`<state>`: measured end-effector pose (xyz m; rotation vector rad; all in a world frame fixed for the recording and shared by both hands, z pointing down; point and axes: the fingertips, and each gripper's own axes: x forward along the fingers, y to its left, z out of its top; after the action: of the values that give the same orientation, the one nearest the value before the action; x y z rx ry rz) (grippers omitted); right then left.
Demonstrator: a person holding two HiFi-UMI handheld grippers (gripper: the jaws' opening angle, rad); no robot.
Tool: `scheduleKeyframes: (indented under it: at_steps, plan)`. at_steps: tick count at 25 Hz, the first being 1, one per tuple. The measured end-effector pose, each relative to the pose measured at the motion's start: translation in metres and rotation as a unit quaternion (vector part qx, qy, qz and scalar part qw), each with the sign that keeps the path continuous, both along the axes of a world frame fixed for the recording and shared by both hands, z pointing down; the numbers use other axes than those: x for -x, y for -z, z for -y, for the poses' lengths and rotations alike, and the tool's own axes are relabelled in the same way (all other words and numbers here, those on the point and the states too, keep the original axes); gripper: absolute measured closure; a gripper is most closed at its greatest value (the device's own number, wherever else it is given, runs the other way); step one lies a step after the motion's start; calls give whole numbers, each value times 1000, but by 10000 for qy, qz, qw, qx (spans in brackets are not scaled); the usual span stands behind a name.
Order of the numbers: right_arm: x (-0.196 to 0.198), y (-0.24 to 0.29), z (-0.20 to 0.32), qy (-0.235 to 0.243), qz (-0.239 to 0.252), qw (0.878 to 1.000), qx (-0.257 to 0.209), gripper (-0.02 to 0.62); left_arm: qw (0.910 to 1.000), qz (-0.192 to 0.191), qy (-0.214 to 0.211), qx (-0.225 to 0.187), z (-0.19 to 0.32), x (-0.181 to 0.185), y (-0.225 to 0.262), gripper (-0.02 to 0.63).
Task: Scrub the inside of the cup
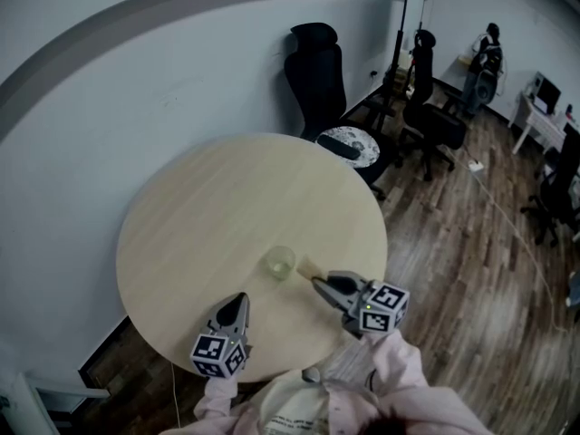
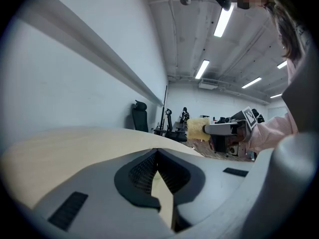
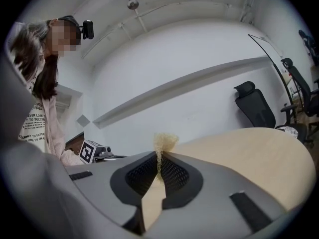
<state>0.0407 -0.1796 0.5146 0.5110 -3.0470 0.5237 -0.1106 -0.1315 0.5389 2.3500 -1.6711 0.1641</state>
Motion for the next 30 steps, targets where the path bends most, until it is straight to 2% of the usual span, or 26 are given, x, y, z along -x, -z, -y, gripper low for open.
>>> scheduleKeyframes:
  at_steps: [9,30]
  plan:
    - [-16,10,-15,-321,154,9991,-225,571,9996,81,-48,-281,-23,4,22,611]
    - [-4,11,-27,-212,130,9989,-391,571,9989,226,8,-419,-29,11,26,611]
